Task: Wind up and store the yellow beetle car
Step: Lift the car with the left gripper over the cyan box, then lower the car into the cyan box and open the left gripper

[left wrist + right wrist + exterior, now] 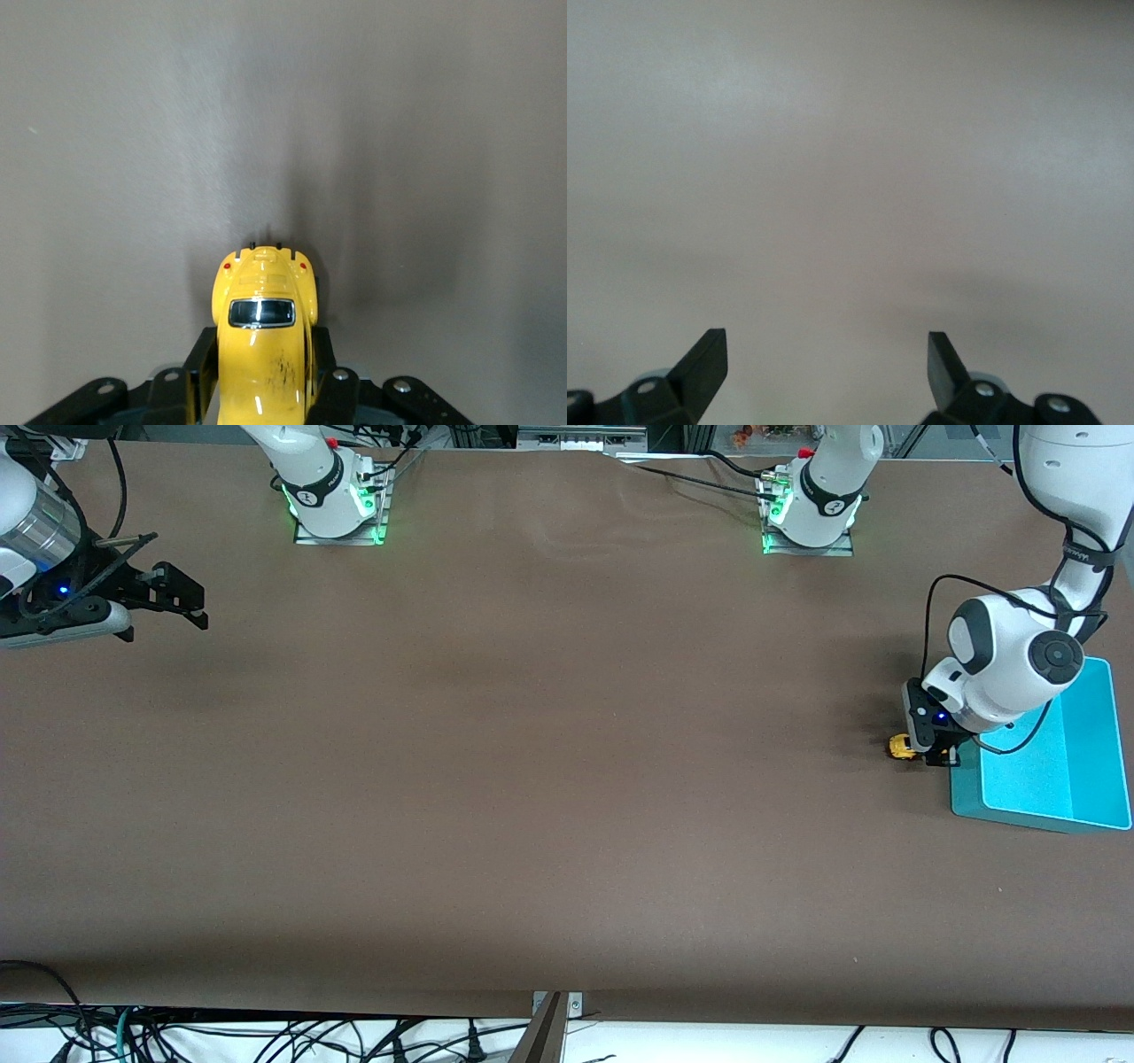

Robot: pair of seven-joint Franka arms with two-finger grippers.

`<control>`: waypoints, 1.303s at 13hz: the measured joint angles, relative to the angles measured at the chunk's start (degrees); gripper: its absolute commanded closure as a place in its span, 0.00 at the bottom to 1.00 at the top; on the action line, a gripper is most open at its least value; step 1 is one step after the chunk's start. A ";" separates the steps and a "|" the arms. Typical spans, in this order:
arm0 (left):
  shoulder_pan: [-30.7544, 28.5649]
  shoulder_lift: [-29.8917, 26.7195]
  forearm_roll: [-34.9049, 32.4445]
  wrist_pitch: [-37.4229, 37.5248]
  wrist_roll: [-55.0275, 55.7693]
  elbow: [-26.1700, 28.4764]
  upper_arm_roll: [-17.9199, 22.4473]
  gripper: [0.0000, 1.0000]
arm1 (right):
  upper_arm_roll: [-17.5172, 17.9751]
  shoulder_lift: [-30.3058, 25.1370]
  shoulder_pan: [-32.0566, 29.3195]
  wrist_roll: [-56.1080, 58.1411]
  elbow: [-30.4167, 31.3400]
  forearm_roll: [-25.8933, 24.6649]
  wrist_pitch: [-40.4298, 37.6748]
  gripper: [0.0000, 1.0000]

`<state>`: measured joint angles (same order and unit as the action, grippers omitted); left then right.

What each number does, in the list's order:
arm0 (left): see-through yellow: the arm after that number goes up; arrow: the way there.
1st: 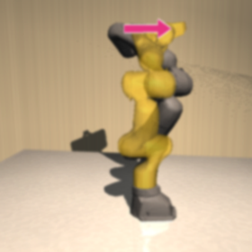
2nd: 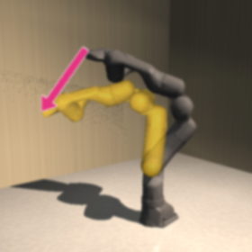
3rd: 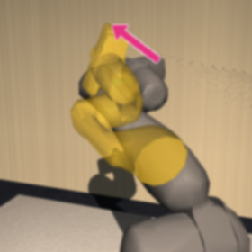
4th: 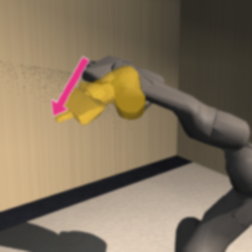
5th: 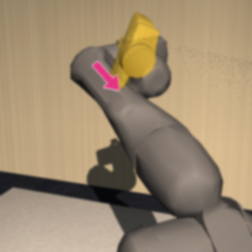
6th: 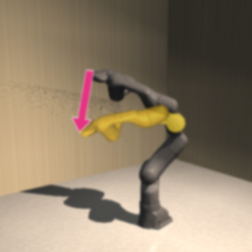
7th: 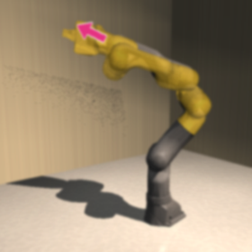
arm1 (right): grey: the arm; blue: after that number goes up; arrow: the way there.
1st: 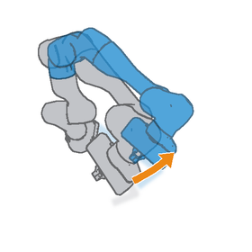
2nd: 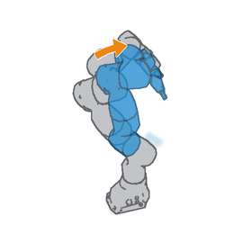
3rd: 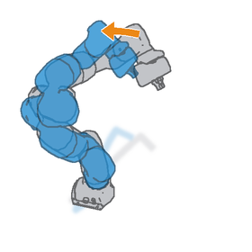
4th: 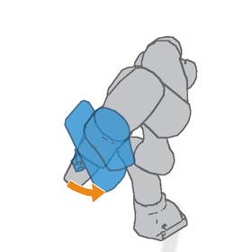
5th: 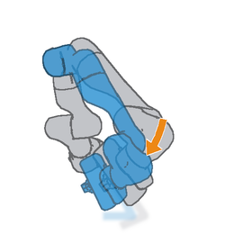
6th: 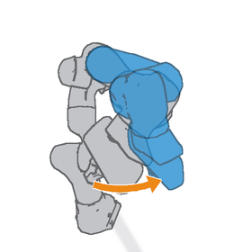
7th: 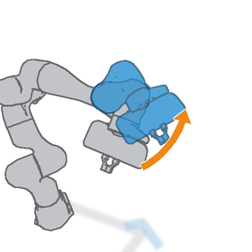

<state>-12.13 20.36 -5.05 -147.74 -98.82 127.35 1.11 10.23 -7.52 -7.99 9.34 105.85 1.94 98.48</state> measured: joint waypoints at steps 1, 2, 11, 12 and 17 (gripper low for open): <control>0.05 -1.05 0.00 3.89 0.00 -1.76 -0.65 1.00 | 0.00 0.00 0.00 0.00 0.00 0.00 -0.15 0.00; 0.10 -1.95 0.00 8.00 0.00 -3.68 -1.12 1.00 | 0.00 0.00 0.00 0.00 0.00 0.00 -0.22 0.00; -4.84 -3.18 0.00 23.30 -5.66 -16.65 -1.82 1.00 | 0.00 0.03 0.01 0.00 -0.01 -0.02 -0.33 0.00; -6.51 -3.11 0.00 23.30 -7.33 -16.73 -1.79 1.00 | 0.00 0.03 0.04 0.00 -0.01 -0.02 -0.34 0.00; -13.00 -0.14 -0.68 19.12 -15.77 -16.81 -1.76 1.00 | 0.05 0.03 0.80 0.00 -0.02 -0.10 -0.35 0.00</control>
<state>-25.13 20.22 -5.73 -128.62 -114.59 110.54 -0.65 10.29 -7.49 -7.19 9.34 105.83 1.84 98.14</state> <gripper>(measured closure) 0.542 0.000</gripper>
